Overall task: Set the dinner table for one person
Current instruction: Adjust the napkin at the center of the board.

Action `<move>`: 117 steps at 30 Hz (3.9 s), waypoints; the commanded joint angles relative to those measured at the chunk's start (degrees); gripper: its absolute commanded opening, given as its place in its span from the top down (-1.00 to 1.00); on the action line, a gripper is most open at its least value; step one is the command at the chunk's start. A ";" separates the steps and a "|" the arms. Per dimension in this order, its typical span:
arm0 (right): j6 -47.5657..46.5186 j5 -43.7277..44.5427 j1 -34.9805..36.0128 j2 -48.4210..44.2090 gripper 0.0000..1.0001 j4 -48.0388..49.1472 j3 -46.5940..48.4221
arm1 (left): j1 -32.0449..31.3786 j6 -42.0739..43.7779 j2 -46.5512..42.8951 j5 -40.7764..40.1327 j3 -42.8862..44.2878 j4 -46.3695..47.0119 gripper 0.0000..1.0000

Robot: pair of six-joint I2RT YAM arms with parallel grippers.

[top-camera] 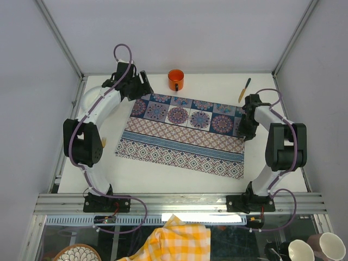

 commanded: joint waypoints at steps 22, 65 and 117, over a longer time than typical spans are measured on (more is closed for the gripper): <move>1.64 -0.91 -0.51 1.05 0.55 2.43 -4.03 | 0.20 -2.01 -4.97 1.26 2.69 -1.30 -0.43; 2.31 3.76 -2.01 -6.10 1.00 -1.42 1.29 | 0.28 -2.73 -3.76 2.63 0.58 -1.59 -0.42; 7.02 6.77 1.72 -14.99 -0.99 -0.74 -7.31 | -1.08 -1.71 4.28 -3.86 -10.65 1.36 -0.58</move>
